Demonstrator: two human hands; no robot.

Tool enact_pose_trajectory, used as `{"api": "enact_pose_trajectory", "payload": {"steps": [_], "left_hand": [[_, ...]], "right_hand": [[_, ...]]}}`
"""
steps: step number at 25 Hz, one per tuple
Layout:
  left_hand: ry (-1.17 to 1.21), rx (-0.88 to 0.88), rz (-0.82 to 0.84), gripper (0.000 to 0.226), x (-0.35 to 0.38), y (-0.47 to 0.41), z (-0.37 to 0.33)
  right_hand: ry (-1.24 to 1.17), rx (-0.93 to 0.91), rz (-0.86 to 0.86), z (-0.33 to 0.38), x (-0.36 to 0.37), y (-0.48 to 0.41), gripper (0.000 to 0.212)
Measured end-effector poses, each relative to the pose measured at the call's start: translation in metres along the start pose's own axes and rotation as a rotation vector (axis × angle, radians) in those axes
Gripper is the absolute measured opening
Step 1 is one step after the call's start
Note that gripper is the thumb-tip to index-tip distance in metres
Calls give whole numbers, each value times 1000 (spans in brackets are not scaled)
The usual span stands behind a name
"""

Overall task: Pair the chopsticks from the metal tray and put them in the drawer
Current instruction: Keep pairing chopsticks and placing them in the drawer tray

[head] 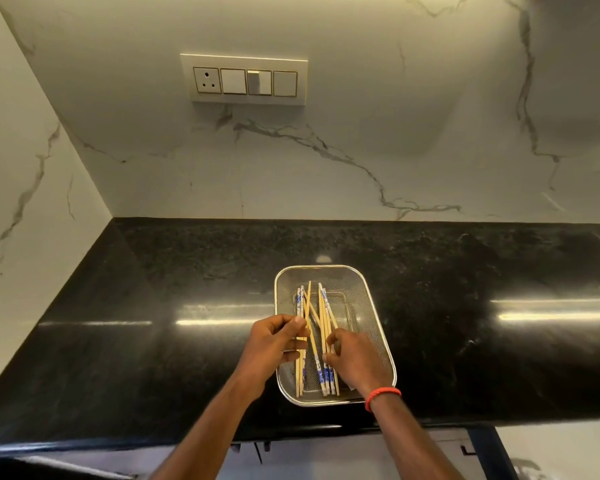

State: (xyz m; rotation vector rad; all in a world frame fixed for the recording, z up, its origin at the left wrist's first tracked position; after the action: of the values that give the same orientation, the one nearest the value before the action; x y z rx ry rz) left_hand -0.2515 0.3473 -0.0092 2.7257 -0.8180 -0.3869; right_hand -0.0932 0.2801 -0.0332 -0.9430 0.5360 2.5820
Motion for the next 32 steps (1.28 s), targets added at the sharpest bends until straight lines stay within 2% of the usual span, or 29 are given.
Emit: {"api": "enact_pose_trajectory", "payload": {"steps": [7, 11, 13, 18, 20, 22, 25, 27, 29, 32], "left_hand": [[-3, 11, 22, 19, -8, -15, 0], [16, -13, 62, 19, -3, -26, 1], [46, -13, 96, 18, 5, -29, -1], [45, -6, 107, 12, 10, -35, -2], [60, -31, 87, 11, 6, -37, 1], [99, -44, 72, 11, 3, -37, 3], [175, -64, 65, 19, 3, -36, 8], [183, -70, 62, 26, 5, -36, 11], [168, -69, 60, 27, 5, -34, 12], [154, -67, 58, 22, 5, -32, 12]], "right_hand": [[-172, 53, -110, -7, -10, -6, 29], [-619, 21, -170, 6, -26, 3, 27], [-733, -31, -152, 20, -30, 9, 28], [-666, -80, -49, 39, -18, 13, 15], [-643, -66, -124, 31, -28, 7, 9], [-497, -56, -221, 21, -42, 0, 9], [-15, -74, -222, 11, -36, -11, 25], [198, -83, -196, 3, -21, -13, 37], [243, -91, -200, -5, -14, -13, 40], [155, -60, -191, -13, -17, -12, 39]]}}
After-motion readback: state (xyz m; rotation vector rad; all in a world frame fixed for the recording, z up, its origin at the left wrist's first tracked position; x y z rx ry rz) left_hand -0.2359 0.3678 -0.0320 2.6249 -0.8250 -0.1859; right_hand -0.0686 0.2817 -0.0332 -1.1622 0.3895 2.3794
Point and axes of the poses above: each hand's wrist, its own y-axis away from the middle knuckle, its own x-axis out of the palm, z = x × y, the point moved 10 cm from there along -y, towards the middle knuckle, and after that the axes turned 14 degrees about -y, right-handed, at the moved point
